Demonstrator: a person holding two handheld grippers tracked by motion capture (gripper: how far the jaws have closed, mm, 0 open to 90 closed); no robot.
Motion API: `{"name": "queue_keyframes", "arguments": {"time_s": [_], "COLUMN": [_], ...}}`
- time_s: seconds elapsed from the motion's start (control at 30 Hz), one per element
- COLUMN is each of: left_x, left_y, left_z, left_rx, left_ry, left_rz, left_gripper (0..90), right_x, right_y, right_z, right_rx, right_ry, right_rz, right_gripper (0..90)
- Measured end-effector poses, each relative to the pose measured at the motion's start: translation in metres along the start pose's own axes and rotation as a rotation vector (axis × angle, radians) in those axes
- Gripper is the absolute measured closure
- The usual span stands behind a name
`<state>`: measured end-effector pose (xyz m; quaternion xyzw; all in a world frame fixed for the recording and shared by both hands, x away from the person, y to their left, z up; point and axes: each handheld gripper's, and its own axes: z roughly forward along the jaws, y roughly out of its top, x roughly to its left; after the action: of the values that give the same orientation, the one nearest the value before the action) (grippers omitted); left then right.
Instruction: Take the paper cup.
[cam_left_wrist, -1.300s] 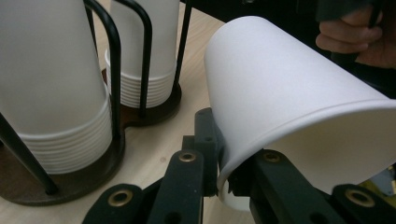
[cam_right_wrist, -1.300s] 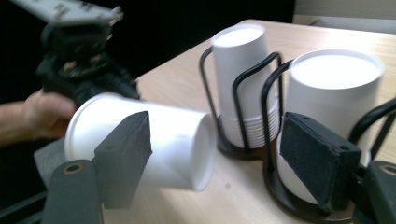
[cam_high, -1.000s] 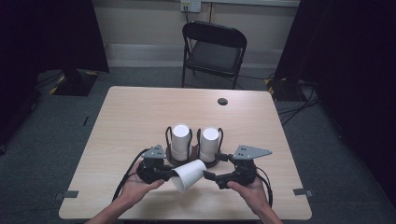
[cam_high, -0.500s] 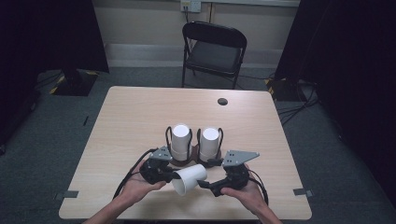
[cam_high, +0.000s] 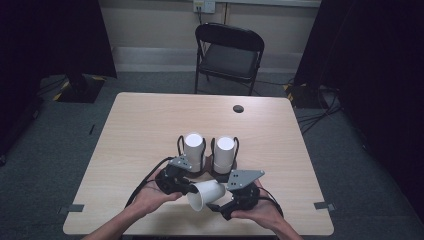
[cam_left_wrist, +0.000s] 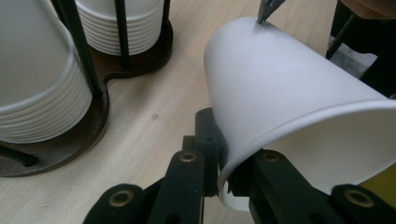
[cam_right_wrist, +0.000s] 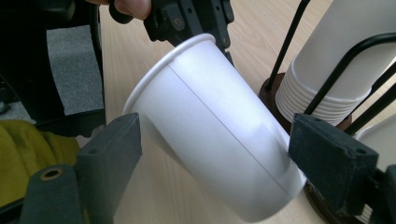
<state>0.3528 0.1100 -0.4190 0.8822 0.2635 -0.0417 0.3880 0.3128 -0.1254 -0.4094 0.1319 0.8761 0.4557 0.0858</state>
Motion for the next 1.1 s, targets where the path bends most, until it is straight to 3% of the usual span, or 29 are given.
{"name": "queue_keyframes", "arguments": {"time_s": [0.13, 0.2, 0.43, 0.5, 0.63, 0.87, 0.97, 1.1], "left_x": [0.001, 0.002, -0.001, -0.003, -0.003, -0.004, -0.006, -0.004], "left_y": [0.004, 0.004, 0.005, 0.006, 0.006, 0.008, 0.008, 0.007], "left_z": [0.003, 0.003, 0.005, 0.007, 0.010, 0.014, 0.016, 0.017], "left_rx": [0.015, -0.012, -0.045, -0.037, -0.049, -0.039, -0.020, -0.016], "left_ry": [-0.023, -0.043, -0.085, -0.070, -0.092, -0.095, -0.060, -0.061], "left_rz": [-0.002, -0.038, -0.055, -0.061, -0.082, -0.101, -0.102, -0.122], "left_gripper": [86.2, 86.4, 88.8, 88.9, 88.8, 88.7, 88.8, 88.7], "right_x": [0.002, 0.003, 0.008, 0.010, 0.010, 0.014, 0.014, 0.016], "right_y": [0.000, 0.000, -0.001, -0.001, 0.001, 0.003, 0.003, 0.003], "right_z": [0.004, 0.005, 0.012, 0.015, 0.020, 0.024, 0.024, 0.022], "right_rx": [0.011, 0.013, 0.039, 0.050, 0.061, 0.077, 0.075, 0.068], "right_ry": [-0.008, -0.005, 0.005, 0.001, 0.003, -0.012, -0.024, -0.041], "right_rz": [-0.027, -0.035, -0.076, -0.086, -0.090, -0.109, -0.109, -0.119], "right_gripper": [13.0, 11.2, 12.5, 12.1, 12.5, 14.5, 15.2, 17.4]}}
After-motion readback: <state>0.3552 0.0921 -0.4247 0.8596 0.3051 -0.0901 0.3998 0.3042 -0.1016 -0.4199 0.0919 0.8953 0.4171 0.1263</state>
